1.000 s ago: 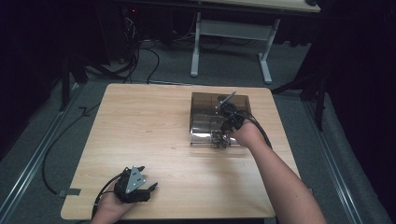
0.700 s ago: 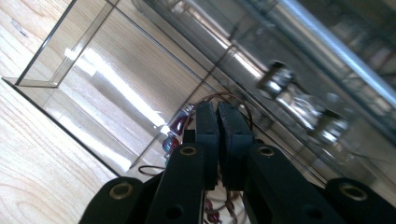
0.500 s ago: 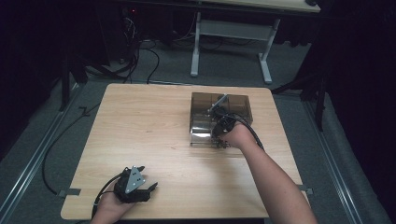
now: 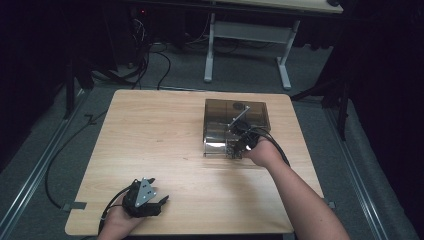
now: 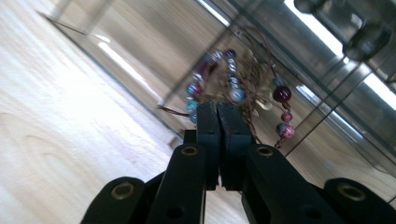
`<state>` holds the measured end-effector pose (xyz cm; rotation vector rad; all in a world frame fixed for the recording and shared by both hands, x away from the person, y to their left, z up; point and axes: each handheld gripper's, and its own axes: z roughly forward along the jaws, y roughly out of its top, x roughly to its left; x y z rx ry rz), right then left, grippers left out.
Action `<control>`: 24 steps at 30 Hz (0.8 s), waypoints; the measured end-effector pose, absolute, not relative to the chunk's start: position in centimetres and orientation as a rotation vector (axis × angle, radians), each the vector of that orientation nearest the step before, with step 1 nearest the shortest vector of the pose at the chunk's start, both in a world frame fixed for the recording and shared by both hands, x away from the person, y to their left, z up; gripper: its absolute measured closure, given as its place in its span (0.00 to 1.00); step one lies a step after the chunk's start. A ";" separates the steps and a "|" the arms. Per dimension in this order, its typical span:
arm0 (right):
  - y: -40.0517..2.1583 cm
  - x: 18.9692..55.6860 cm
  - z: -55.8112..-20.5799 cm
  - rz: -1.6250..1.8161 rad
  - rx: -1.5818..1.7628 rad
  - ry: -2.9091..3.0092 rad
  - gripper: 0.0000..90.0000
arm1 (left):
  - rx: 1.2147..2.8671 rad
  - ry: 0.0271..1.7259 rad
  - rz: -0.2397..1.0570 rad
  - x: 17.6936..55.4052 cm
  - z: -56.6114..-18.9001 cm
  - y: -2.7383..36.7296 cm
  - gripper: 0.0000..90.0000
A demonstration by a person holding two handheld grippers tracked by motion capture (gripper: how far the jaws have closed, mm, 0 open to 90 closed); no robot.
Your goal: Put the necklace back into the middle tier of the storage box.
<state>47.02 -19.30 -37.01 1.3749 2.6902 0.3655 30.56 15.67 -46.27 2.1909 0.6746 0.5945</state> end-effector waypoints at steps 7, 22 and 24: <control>-19.9 46.8 -36.9 0.408 1.358 2.673 0.95 | 2.190 0.678 0.587 30.6 -46.3 15.7 0.28; -21.7 42.1 -36.3 0.444 1.340 2.654 0.94 | 2.174 0.679 0.585 30.6 -46.2 15.9 0.27; -22.1 41.2 -37.1 0.466 1.342 2.632 0.87 | 2.170 0.682 0.585 30.6 -46.2 15.9 0.27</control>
